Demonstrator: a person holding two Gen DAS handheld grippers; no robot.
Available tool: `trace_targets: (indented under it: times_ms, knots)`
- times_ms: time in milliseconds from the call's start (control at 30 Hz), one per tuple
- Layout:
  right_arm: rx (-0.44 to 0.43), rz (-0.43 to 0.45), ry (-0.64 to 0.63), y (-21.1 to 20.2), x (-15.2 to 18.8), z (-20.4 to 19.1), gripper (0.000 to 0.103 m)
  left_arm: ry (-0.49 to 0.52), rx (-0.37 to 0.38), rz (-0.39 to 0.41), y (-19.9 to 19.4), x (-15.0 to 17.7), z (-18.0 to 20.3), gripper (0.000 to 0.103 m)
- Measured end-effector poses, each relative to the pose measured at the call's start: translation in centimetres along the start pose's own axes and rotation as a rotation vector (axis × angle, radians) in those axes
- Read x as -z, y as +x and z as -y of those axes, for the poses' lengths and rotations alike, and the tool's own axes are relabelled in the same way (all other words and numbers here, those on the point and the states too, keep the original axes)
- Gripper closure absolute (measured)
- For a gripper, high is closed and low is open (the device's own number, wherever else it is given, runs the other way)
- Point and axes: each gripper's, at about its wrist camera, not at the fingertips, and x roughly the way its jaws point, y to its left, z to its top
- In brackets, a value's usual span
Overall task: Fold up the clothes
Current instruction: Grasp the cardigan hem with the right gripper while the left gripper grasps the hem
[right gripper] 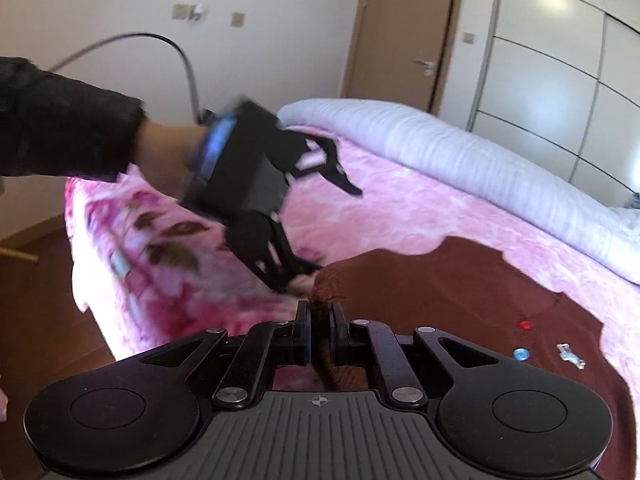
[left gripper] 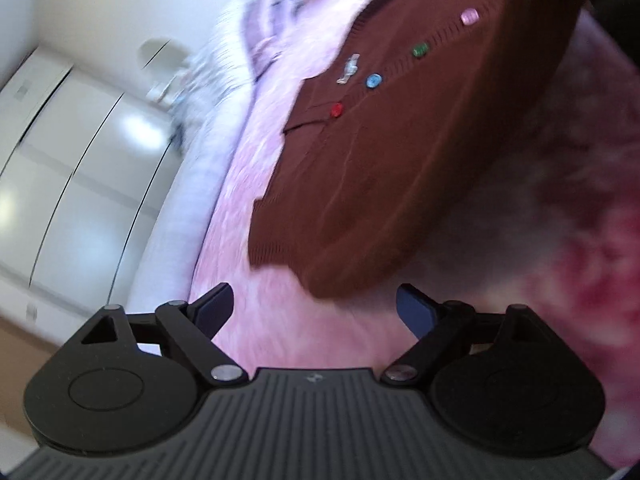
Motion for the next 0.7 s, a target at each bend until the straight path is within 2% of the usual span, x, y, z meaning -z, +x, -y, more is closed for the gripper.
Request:
trace_targets:
  times_ms: [33,100,133,167,200,333,433,567,633,700]
  knots:
    - [-0.003,0.001,0.01,0.0,0.0,0.4,0.096,0.041,0.021,0.003,1.2,-0.2,-0.1,0.024]
    - [-0.019,-0.001,0.036,0.1,0.2,1.2,0.096,0.117,0.078,-0.005,3.3,-0.6,-0.2,0.048]
    - [-0.029,-0.001,0.051,0.1,0.4,1.5,0.096,0.143,0.106,-0.018,4.2,-0.8,-0.3,0.071]
    - [-0.039,-0.001,0.066,0.0,0.6,1.9,0.096,0.146,0.115,-0.026,4.7,-1.6,-0.7,0.087]
    - [-0.049,0.002,0.081,-0.2,0.9,2.1,0.096,0.138,0.107,-0.02,5.0,-2.9,-1.5,0.092]
    - [-0.065,0.06,0.196,-2.1,2.0,4.2,0.096,0.107,0.075,0.004,5.9,-8.4,-4.5,0.096]
    - [-0.012,0.144,0.285,-5.3,3.1,7.1,0.096,0.084,0.051,0.022,6.6,-12.6,-6.8,0.097]
    - [0.137,0.263,0.416,-11.3,5.8,11.4,0.097,0.063,0.021,0.056,8.1,-18.7,-9.5,0.097]
    - [0.231,0.297,0.493,-14.2,8.0,13.5,0.097,0.074,0.024,0.105,10.9,-23.6,-9.3,0.097]
    - [0.317,0.294,0.575,-16.4,10.8,15.3,0.096,0.07,0.051,0.145,14.1,-27.8,-8.2,0.096]
